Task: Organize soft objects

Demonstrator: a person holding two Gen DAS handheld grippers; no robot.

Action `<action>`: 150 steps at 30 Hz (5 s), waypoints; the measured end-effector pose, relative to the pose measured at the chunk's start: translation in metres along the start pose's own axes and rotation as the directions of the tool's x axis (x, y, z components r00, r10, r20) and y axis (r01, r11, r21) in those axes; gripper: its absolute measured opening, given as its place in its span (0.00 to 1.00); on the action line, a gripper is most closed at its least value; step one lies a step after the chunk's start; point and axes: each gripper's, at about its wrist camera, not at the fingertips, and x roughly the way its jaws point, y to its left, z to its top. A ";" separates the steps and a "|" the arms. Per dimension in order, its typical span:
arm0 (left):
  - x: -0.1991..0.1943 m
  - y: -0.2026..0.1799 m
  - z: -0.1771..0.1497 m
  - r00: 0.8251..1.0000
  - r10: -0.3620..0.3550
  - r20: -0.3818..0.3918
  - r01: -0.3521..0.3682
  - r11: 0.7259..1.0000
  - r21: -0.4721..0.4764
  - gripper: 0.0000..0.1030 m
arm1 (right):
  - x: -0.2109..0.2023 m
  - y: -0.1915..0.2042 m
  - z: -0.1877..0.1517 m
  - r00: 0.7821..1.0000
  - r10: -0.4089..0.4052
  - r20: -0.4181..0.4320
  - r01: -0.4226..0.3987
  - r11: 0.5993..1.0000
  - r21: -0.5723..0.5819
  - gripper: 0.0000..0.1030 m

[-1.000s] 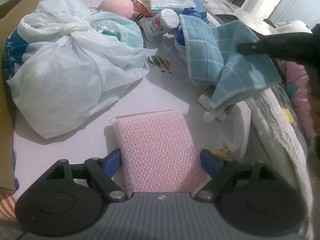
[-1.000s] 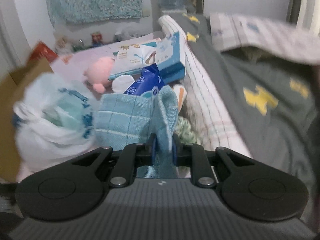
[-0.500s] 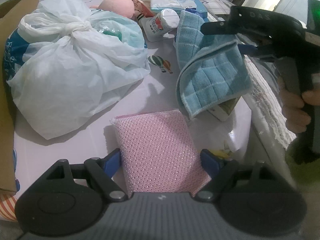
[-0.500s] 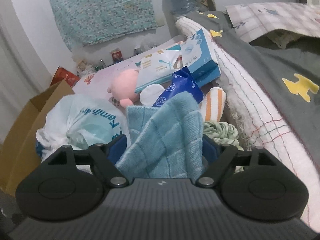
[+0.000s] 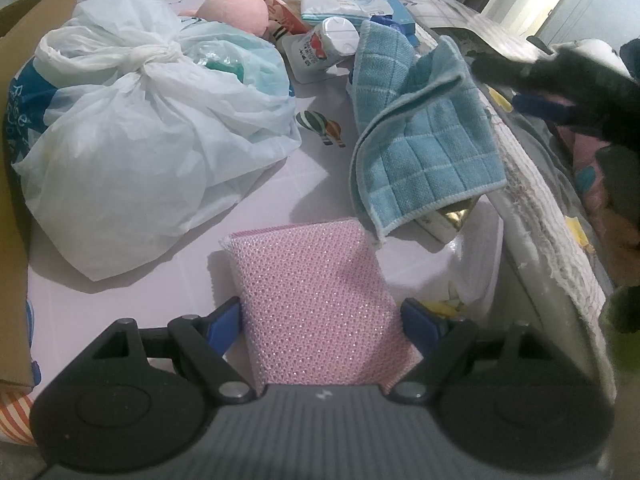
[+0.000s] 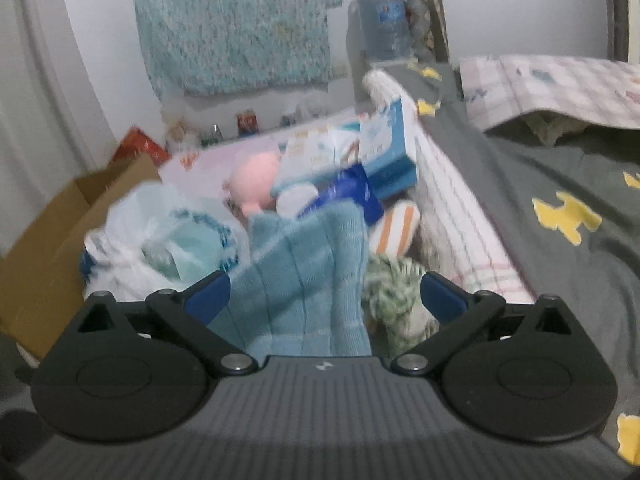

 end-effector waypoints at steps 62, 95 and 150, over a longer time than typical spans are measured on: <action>0.001 -0.001 0.001 1.000 0.010 -0.006 -0.010 1.000 0.000 0.83 | -0.028 -0.025 -0.008 0.918 0.395 0.033 -0.375 0.837 0.398 0.07; 0.003 0.000 0.003 1.000 0.001 -0.010 -0.001 1.000 0.005 0.83 | 0.008 0.102 -0.058 0.964 -0.252 -0.083 0.172 0.832 -0.527 0.09; 0.004 0.008 0.006 0.998 0.063 0.029 -0.062 0.998 -0.006 0.85 | 0.018 -0.003 -0.099 0.852 0.506 -0.132 -0.359 0.749 0.557 0.29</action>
